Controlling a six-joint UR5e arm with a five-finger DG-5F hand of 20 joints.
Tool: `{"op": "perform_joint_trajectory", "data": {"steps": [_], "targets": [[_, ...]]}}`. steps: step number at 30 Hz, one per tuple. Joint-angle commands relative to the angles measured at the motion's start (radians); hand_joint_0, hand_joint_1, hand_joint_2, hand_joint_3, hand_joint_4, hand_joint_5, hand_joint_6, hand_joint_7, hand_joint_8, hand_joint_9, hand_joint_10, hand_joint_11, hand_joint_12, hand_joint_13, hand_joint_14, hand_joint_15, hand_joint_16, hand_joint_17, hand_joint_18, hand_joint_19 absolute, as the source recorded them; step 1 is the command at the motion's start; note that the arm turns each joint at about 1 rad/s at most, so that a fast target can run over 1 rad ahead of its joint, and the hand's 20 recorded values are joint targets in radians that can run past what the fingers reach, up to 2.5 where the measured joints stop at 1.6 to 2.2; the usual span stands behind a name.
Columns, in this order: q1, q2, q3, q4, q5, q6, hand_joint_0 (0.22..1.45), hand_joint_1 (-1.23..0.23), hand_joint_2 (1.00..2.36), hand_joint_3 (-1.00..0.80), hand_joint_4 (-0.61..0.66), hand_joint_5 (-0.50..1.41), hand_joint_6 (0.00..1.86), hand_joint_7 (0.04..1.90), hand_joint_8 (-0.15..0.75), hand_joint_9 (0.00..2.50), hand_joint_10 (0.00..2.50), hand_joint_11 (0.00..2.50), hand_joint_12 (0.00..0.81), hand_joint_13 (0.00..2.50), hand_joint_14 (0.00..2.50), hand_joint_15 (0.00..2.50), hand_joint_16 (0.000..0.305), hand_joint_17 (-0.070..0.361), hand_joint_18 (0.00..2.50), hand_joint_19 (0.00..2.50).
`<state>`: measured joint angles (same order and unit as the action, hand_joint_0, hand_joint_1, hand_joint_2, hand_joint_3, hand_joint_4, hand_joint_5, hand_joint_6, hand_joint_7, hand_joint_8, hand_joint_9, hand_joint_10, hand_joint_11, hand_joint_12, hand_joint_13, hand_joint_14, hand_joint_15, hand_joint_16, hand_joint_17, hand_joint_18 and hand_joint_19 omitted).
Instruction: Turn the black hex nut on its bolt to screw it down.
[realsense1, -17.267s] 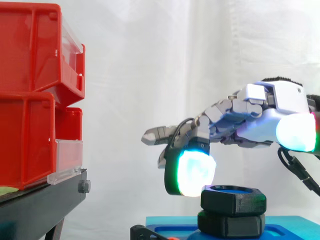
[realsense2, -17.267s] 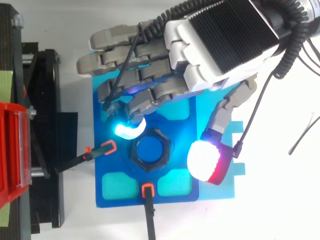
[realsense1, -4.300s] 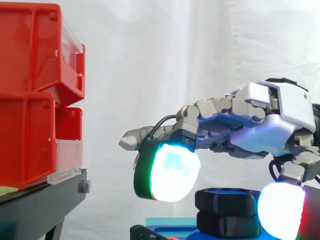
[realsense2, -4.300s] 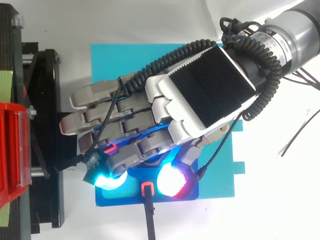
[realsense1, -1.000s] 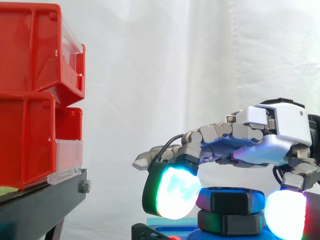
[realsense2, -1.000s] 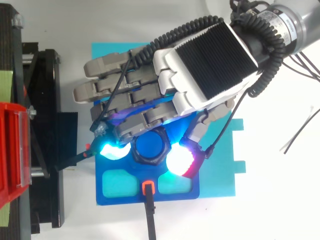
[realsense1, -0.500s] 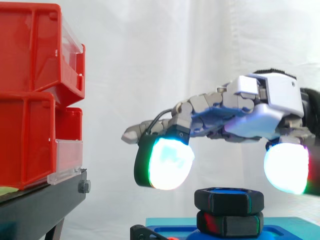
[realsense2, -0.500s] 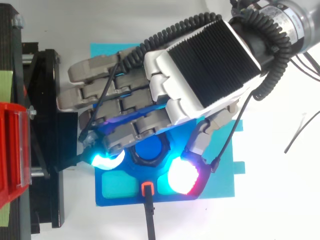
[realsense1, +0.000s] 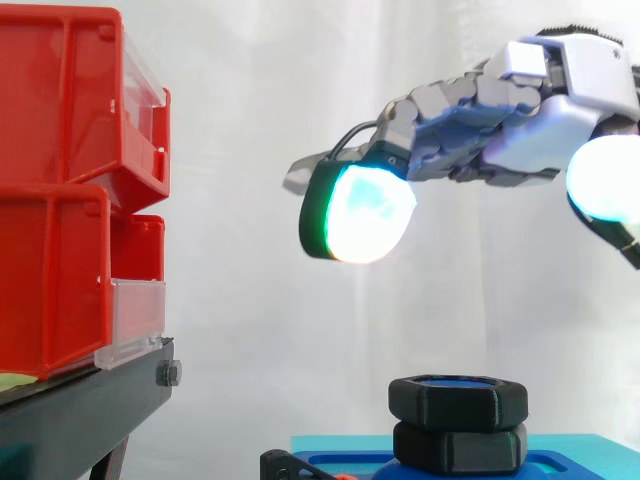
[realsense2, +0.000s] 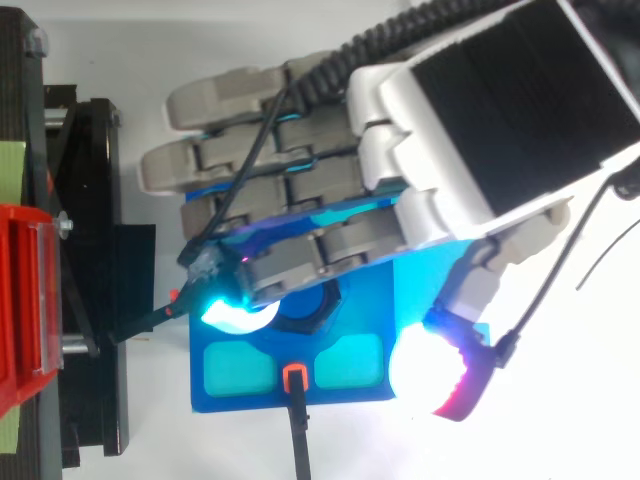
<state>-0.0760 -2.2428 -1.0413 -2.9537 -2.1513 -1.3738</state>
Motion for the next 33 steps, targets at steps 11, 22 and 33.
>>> {"op": "perform_joint_trajectory", "data": {"steps": [11, 22, 33], "targets": [[0.007, 0.242, -0.306, 0.039, 0.111, -0.027, 0.41, -0.43, 1.00, -0.50, 0.18, -0.23, 0.50, 0.59, 0.281, 0.25, 0.00, 0.09, 0.385, 0.02, 0.00, 0.00, 0.052, 0.116, 0.00, 0.13], [0.019, 0.436, -0.583, 0.137, 0.242, -0.007, 0.42, -0.45, 1.00, -0.50, 0.27, -0.23, 0.50, 0.50, 0.256, 0.18, 0.00, 0.00, 0.381, 0.00, 0.00, 0.00, 0.054, 0.122, 0.00, 0.13], [0.031, 0.428, -0.612, 0.150, 0.283, 0.091, 0.42, -0.47, 1.00, -0.50, 0.09, -0.22, 0.50, 0.50, 0.229, 0.11, 0.00, 0.00, 0.373, 0.00, 0.00, 0.00, 0.053, 0.120, 0.00, 0.14]]}}
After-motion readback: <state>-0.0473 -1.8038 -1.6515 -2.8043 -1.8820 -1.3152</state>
